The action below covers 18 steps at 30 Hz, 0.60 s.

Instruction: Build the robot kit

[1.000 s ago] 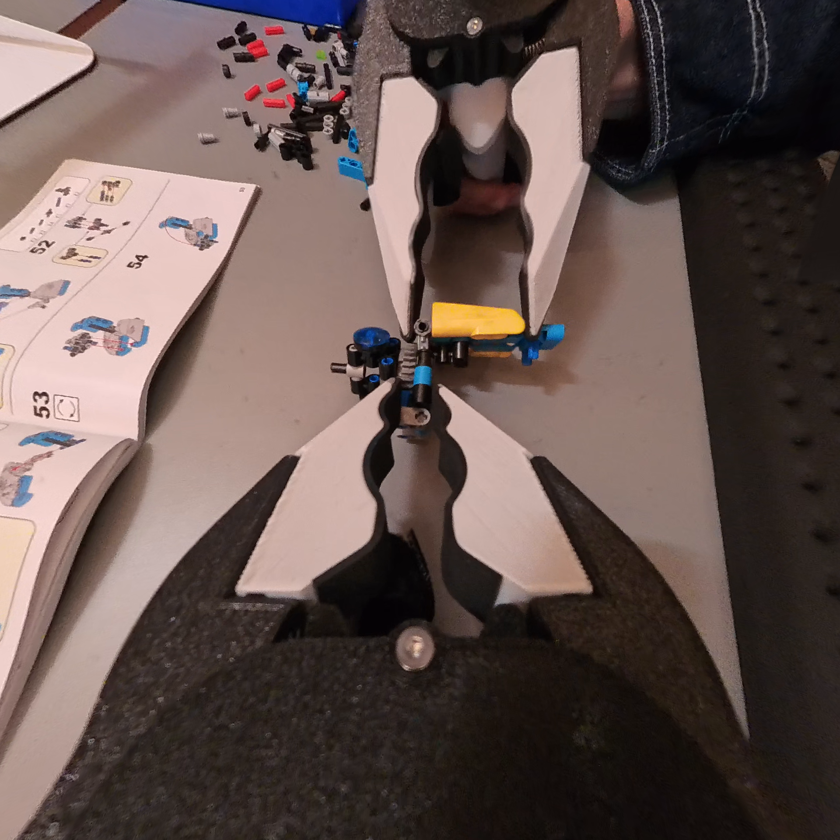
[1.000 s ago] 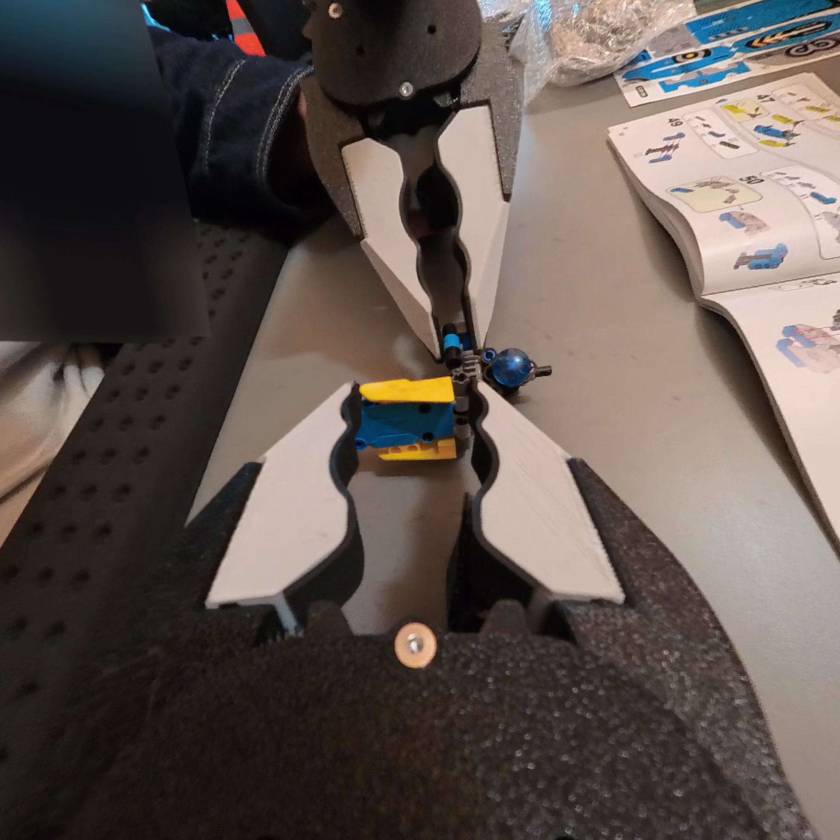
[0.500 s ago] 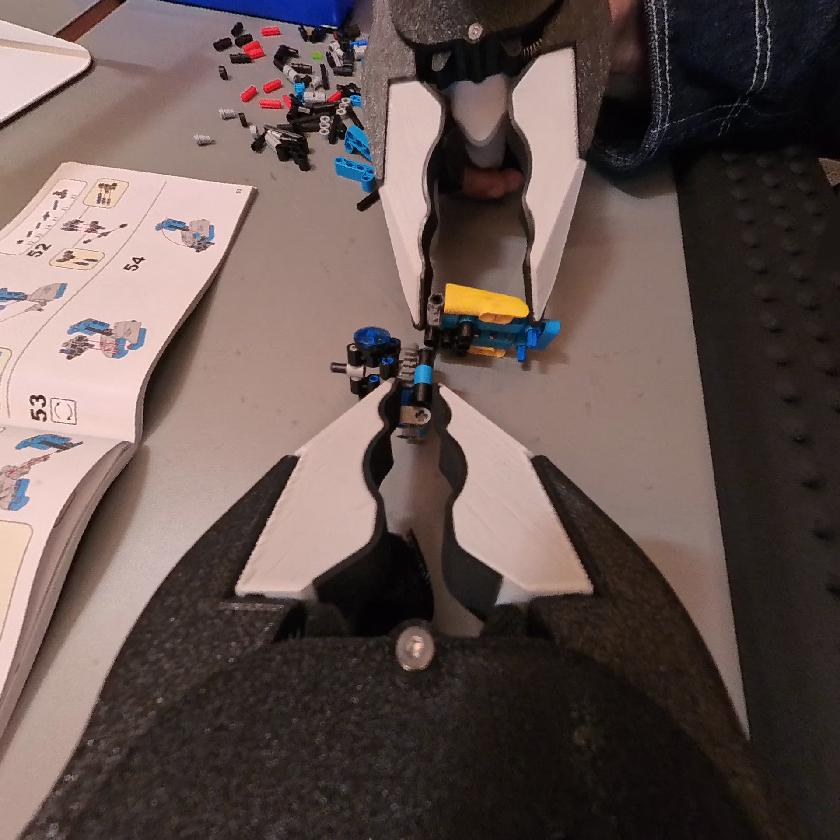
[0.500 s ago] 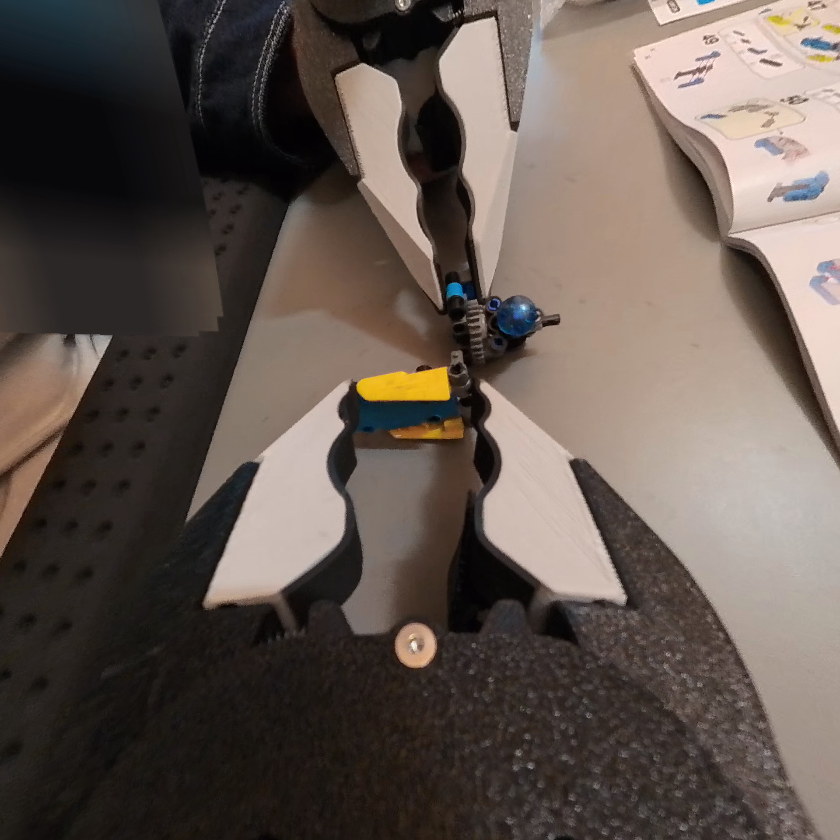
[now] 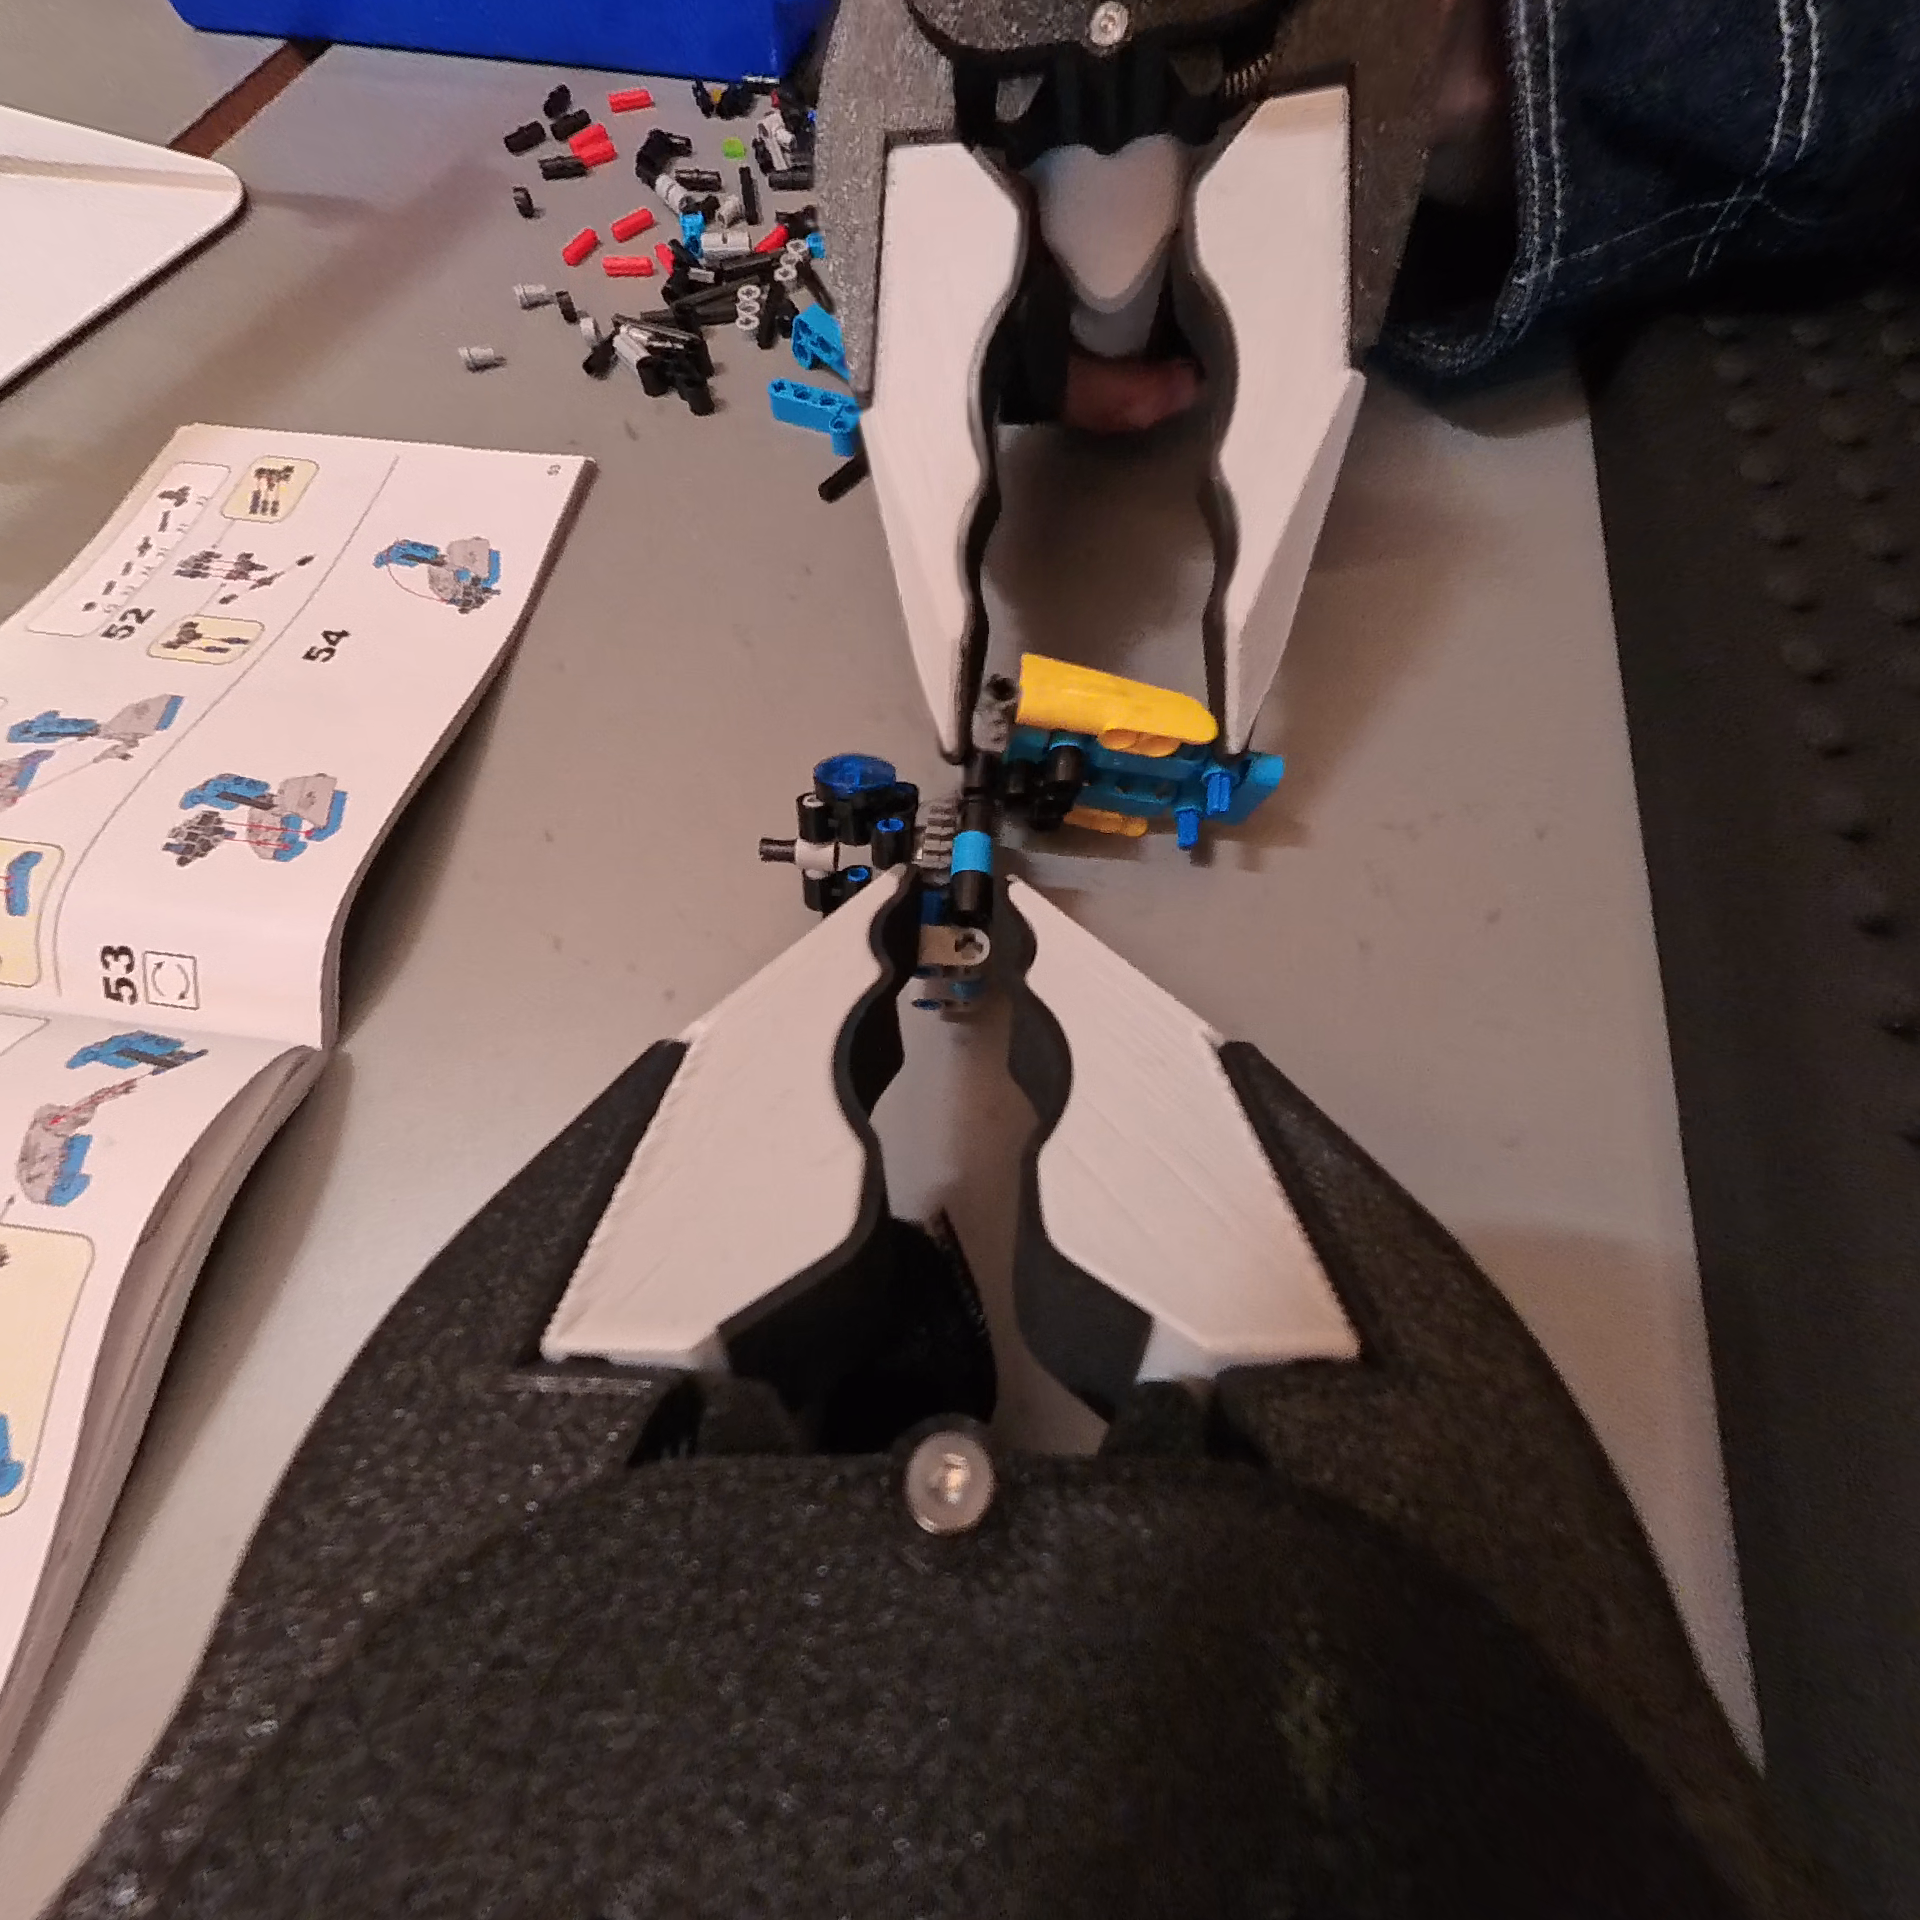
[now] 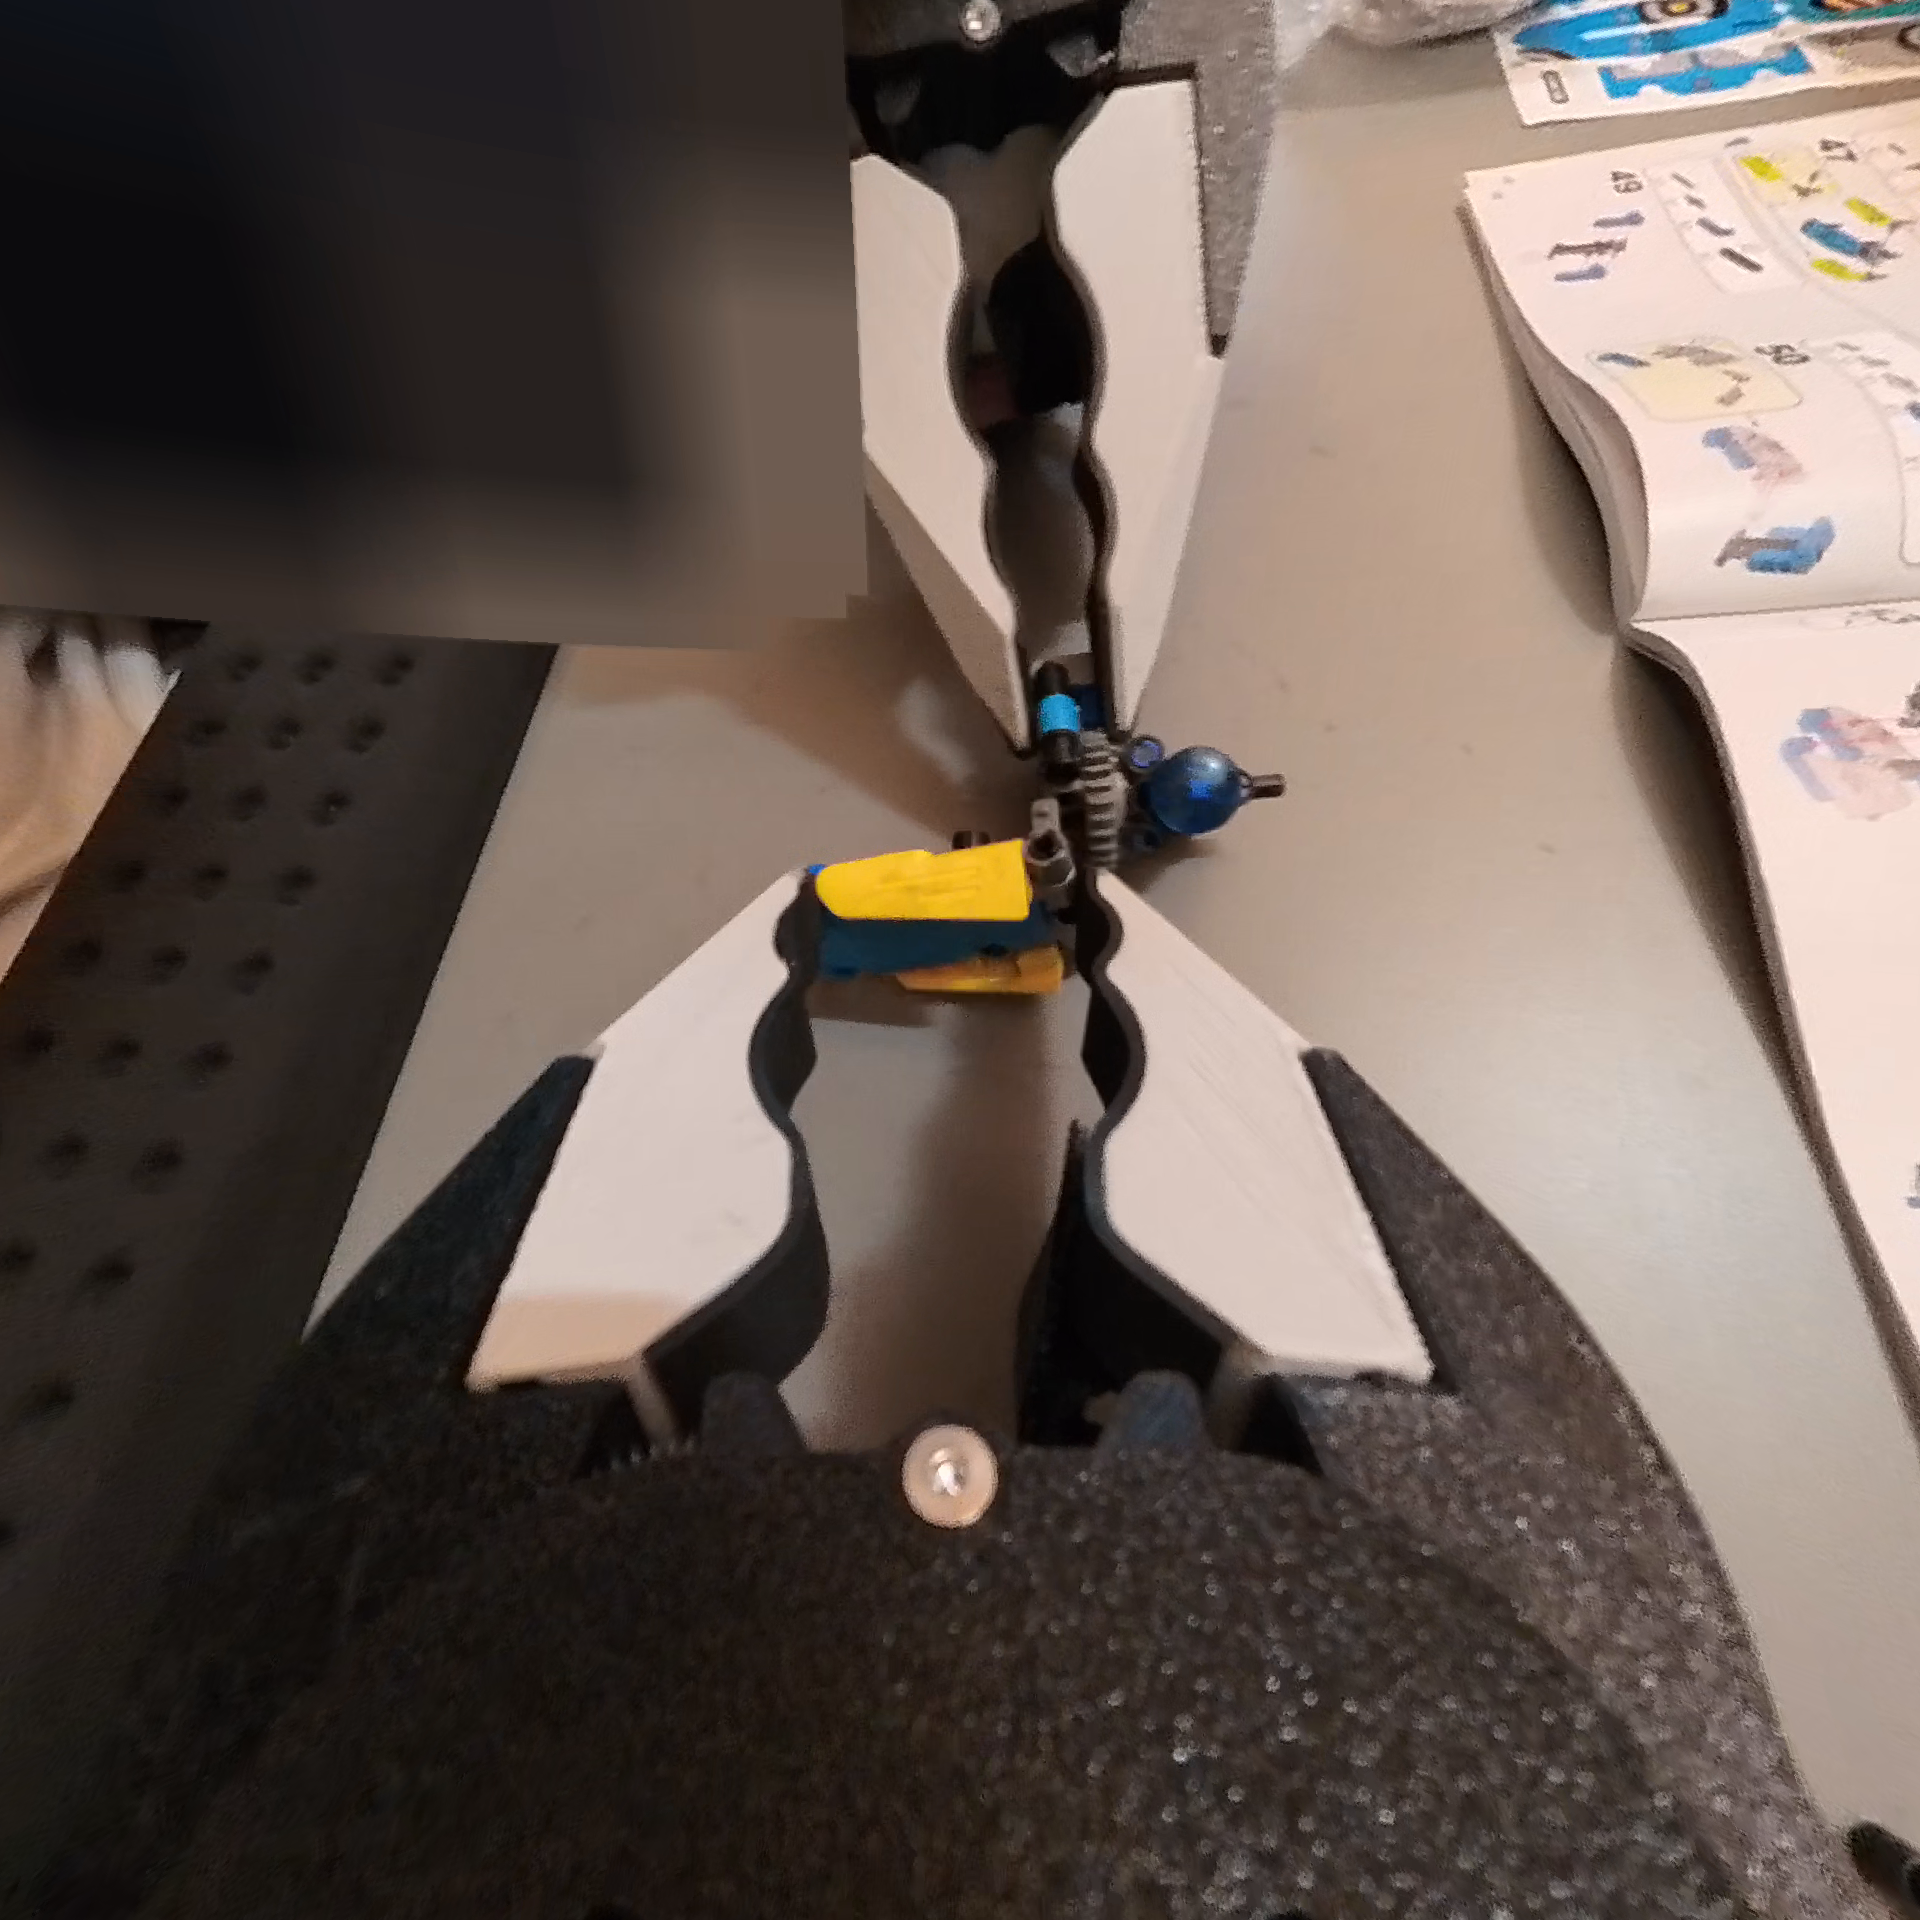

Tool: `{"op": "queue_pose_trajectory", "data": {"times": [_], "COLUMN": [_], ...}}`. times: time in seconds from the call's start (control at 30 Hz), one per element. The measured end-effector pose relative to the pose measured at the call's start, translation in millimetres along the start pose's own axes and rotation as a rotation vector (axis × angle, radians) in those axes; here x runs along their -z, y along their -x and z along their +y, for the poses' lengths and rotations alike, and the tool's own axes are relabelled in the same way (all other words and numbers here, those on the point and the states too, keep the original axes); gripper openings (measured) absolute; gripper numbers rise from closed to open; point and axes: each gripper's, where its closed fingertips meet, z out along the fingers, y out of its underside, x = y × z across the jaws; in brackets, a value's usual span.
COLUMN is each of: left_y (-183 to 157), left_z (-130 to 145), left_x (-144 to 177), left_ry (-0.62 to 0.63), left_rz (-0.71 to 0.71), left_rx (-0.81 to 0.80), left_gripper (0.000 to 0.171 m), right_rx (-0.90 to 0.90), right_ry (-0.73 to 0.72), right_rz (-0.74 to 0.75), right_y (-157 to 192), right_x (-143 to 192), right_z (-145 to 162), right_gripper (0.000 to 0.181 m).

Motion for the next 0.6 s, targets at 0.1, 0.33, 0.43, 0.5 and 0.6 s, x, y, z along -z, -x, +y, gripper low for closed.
{"op": "queue_pose_trajectory", "data": {"times": [0.1, 0.33, 0.43, 0.5, 0.6], "left_y": [0, 0, 0, 0, 0], "left_z": [0, -1, -1, -1, -1], "left_x": [-1, -1, -1, -1, 0], "left_ry": [0.0, -0.001, -0.001, -0.001, -0.002], "left_rz": [-0.001, 0.001, 0.002, 0.002, 0.001], "left_rx": [0.002, 0.005, 0.007, 0.006, 0.008], "left_gripper": [0.013, 0.013, 0.013, 0.013, 0.013], "right_rx": [-0.024, 0.034, 0.05, 0.055, 0.062], "right_ry": [-0.03, -0.043, -0.034, -0.028, -0.013], "right_rz": [-0.046, 0.063, 0.05, 0.056, 0.073], "right_y": [5, -8, -5, -4, -5], "right_x": [-3, 2, 1, 2, 3], "right_z": [0, -3, -4, -3, -2], "right_gripper": [0.049, 0.055, 0.048, 0.047, 0.047]}}
